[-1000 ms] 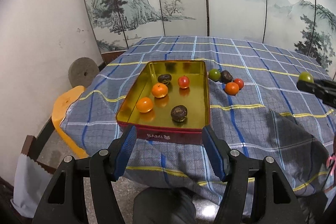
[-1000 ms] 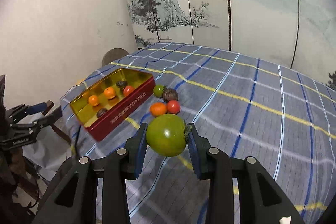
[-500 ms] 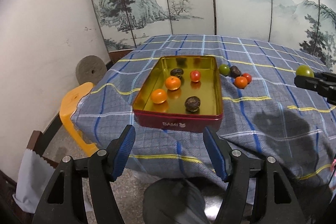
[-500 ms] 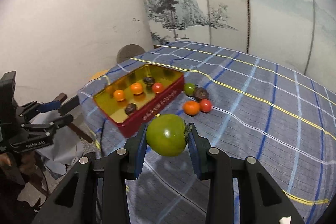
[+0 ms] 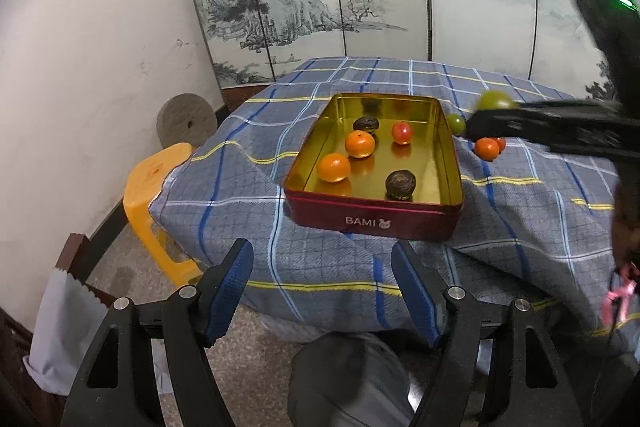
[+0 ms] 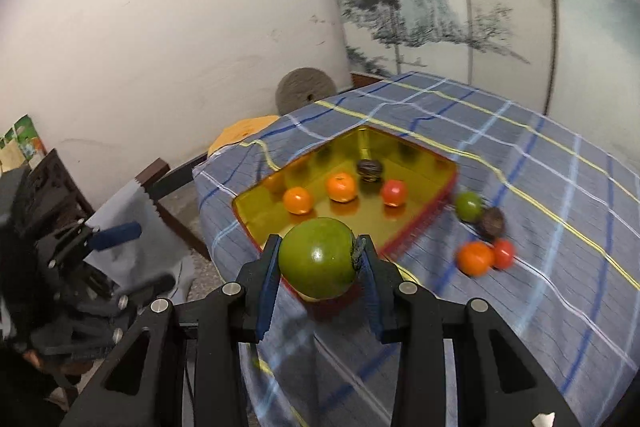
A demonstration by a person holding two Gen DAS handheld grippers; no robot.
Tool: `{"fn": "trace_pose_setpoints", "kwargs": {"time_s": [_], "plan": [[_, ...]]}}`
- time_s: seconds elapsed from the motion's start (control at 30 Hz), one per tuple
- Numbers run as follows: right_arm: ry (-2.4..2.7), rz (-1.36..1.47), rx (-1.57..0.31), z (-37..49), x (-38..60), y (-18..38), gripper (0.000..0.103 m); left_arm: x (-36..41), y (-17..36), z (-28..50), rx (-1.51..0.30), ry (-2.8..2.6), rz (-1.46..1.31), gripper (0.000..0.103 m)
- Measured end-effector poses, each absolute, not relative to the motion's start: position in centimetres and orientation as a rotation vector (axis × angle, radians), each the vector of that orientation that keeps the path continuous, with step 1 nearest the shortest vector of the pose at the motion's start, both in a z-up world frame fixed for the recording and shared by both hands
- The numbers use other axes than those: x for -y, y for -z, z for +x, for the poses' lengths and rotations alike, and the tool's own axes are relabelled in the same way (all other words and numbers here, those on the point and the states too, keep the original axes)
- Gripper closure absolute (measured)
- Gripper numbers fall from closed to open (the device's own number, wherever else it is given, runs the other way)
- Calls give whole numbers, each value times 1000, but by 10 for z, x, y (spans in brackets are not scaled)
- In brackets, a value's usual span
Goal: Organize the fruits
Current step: 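Carry the green tomato over the tray with the right gripper and release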
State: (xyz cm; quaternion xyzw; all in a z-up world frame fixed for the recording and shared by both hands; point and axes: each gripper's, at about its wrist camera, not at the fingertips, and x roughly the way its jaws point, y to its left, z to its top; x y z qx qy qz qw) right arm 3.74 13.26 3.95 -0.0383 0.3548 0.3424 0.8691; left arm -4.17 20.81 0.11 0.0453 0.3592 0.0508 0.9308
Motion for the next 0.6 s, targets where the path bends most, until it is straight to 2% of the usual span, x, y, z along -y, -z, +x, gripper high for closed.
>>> {"fn": "trace_pose_setpoints", "kwargs": {"time_s": [0.6], "plan": [[-727,-191,-915,125,-218,23,68,-225,16,-25,-787,-132,89,31]]}}
